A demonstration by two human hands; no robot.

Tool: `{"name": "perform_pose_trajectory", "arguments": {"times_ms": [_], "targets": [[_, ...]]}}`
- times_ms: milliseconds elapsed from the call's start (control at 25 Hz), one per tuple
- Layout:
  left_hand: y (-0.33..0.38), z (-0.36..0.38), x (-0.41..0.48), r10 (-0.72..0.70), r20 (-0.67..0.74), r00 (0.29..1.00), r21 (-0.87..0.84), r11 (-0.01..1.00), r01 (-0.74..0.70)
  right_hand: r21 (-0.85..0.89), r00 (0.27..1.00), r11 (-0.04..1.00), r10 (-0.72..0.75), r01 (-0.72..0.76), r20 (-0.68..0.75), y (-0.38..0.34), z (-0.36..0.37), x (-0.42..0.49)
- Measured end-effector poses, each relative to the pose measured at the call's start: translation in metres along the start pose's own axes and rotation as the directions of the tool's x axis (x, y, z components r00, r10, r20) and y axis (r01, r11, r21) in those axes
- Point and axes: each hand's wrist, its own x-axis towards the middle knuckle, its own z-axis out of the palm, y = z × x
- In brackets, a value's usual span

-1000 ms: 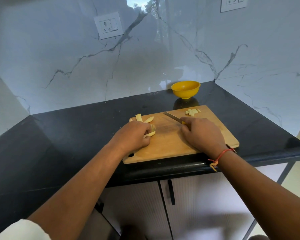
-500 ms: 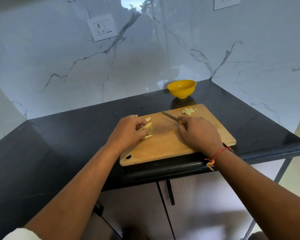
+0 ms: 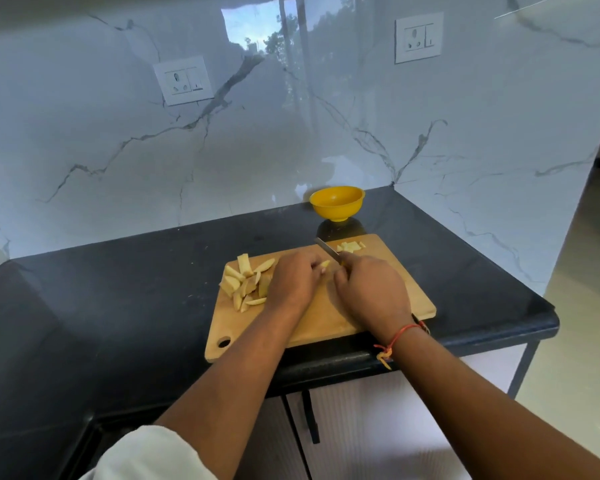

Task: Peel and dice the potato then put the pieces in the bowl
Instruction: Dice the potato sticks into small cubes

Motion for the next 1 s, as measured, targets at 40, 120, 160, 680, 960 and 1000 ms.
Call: {"name": "perform_pose_trajectory", "arguments": {"times_ms": [40,120,160,680,960,1000], "targets": [[0.000,0.001,0.001,-0.011,-0.004,1.000,-0.005,1.000,0.011,-0.010,1.000,1.000,0.001,-0.001,0.006,0.000,0.000,0.001],[-0.001,0.001,0.004,-0.026,-0.001,1.000,-0.031,0.999,0.026,-0.026,1.000,1.000,0.003,-0.003,0.021,-0.001,0.000,0.001],[-0.002,0.000,0.004,-0.030,0.000,1.000,-0.047,0.998,0.030,-0.038,1.000,0.999,-0.001,0.002,0.030,-0.001,0.000,0.000],[-0.004,0.001,0.002,-0.085,-0.046,0.995,-0.078,0.994,0.081,-0.201,0.974,0.978,-0.014,0.061,0.224,-0.004,-0.012,-0.001],[-0.006,0.002,0.006,-0.106,-0.015,0.994,-0.093,0.990,0.104,-0.272,0.935,0.960,0.042,0.059,0.353,-0.014,-0.014,0.006],[-0.006,0.002,0.006,-0.109,-0.014,0.994,-0.097,0.989,0.107,-0.284,0.930,0.956,0.039,0.071,0.365,-0.016,-0.015,0.008]]}}
